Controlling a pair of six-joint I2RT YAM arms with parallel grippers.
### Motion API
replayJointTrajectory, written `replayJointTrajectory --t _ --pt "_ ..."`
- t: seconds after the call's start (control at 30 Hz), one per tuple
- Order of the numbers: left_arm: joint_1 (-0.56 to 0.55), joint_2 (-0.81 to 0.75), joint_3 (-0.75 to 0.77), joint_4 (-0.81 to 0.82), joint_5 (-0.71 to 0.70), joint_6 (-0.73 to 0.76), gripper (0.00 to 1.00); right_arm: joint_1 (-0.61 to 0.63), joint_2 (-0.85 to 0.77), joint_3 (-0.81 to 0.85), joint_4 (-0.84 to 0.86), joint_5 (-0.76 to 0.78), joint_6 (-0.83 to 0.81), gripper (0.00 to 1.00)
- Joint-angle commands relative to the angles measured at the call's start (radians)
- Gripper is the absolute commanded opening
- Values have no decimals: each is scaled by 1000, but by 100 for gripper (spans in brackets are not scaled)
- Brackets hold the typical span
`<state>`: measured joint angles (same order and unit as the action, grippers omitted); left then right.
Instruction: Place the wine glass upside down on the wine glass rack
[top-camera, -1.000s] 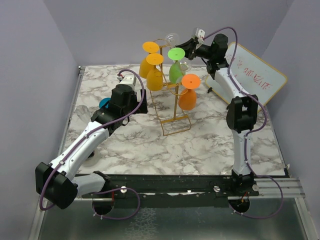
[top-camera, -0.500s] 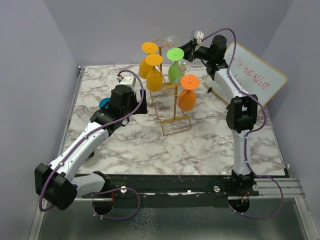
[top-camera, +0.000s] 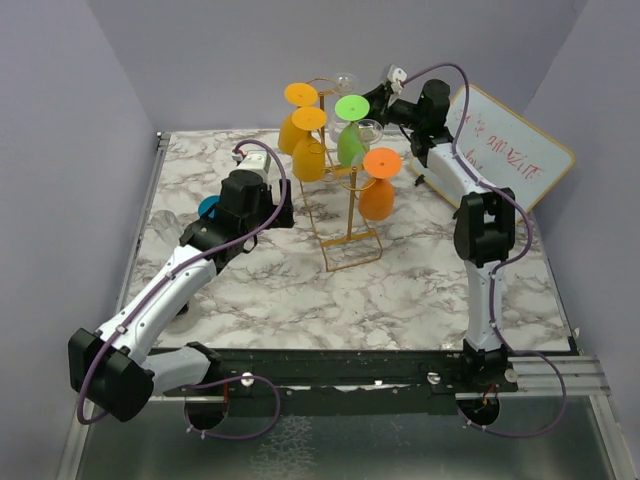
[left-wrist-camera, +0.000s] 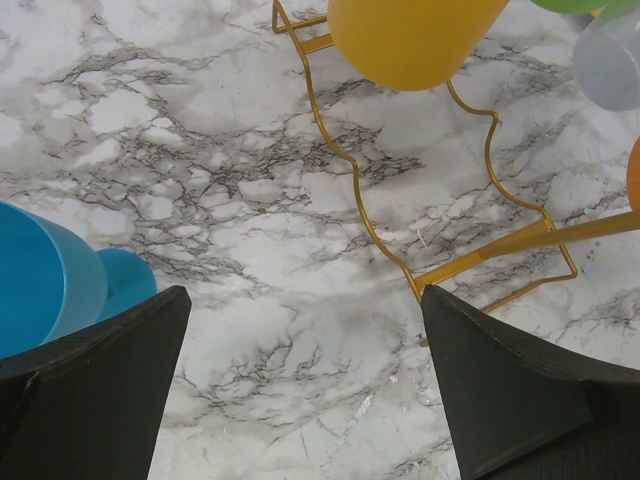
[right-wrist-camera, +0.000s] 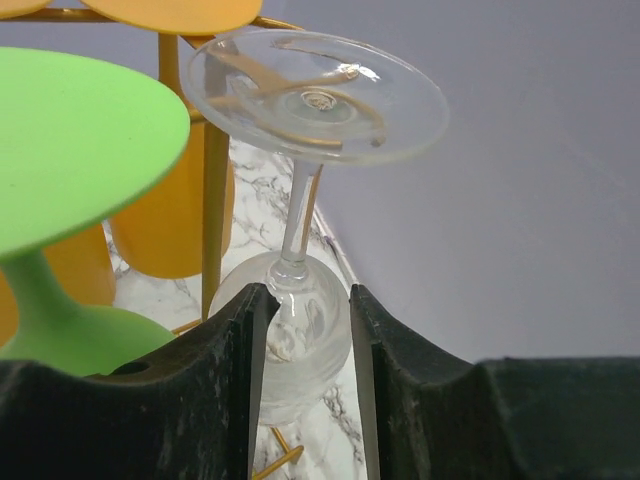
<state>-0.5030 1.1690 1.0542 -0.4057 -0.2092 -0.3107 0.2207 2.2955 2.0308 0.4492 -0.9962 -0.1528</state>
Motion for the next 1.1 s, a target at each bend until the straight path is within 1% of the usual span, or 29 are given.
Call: replayJointTrajectory --t 0.0,0.23,0.4,0.47,0.57,0.67,0.8,0.9,0.97,1.03,1.07 --pt "6 -27 0 2 -26 11 99 -7 -79 -58 56 45 13 44" --pt "7 -37 21 -21 -50 24 99 -23 -140 -147 104 60 69 52" --pt "7 -52 31 -39 -60 24 99 -46 -216 -279 184 83 100 60" --pt "9 -55 35 -48 -62 22 99 -58 -229 -324 223 104 125 60" --pt "9 -58 45 -65 -64 13 99 -68 -254 -386 228 137 121 62" --pt "10 -69 46 -73 -80 9 99 -82 -299 -469 287 178 148 62" --pt "14 -53 71 -113 -131 4 99 -126 -352 -552 384 223 288 63" --pt "21 -29 101 -163 -195 -7 99 -160 -417 -639 447 288 377 63" --pt "31 -19 113 -189 -251 -15 95 -171 -482 -716 452 368 394 62" --pt "49 -10 119 -203 -290 -16 91 -175 -568 -791 388 494 417 58" --pt "63 -1 121 -208 -305 -17 88 -175 -609 -814 313 562 455 56"
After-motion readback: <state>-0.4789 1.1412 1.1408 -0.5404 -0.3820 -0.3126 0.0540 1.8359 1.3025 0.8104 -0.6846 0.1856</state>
